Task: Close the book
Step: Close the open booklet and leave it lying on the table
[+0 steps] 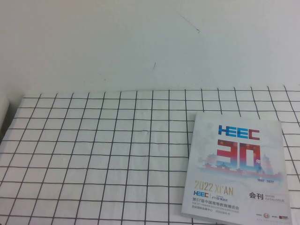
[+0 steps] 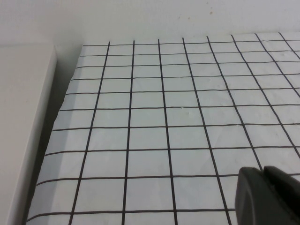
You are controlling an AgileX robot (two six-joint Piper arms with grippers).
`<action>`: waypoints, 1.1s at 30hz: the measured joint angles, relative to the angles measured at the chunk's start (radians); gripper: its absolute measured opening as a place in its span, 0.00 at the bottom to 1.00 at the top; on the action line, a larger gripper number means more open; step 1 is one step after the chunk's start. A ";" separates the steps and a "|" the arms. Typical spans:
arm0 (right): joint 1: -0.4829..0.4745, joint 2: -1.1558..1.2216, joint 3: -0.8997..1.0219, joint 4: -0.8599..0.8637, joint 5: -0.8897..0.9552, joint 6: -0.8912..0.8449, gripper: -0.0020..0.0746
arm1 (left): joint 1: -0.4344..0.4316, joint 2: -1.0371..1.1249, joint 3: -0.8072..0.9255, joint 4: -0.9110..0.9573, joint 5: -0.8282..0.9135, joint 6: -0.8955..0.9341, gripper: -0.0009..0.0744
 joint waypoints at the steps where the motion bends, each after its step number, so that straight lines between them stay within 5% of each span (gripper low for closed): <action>1: 0.000 0.000 0.000 0.000 0.000 0.000 0.02 | 0.000 0.000 0.000 0.000 0.000 0.000 0.01; 9: -0.008 -0.002 0.000 0.003 0.000 0.000 0.02 | 0.000 0.000 0.000 0.000 0.000 -0.001 0.01; 22: -0.418 -0.101 0.045 0.016 -0.064 0.000 0.02 | 0.000 0.000 0.000 0.000 0.000 -0.001 0.01; 33: -0.508 -0.209 0.302 0.016 -0.157 0.000 0.02 | 0.000 -0.001 0.000 0.000 0.000 -0.005 0.01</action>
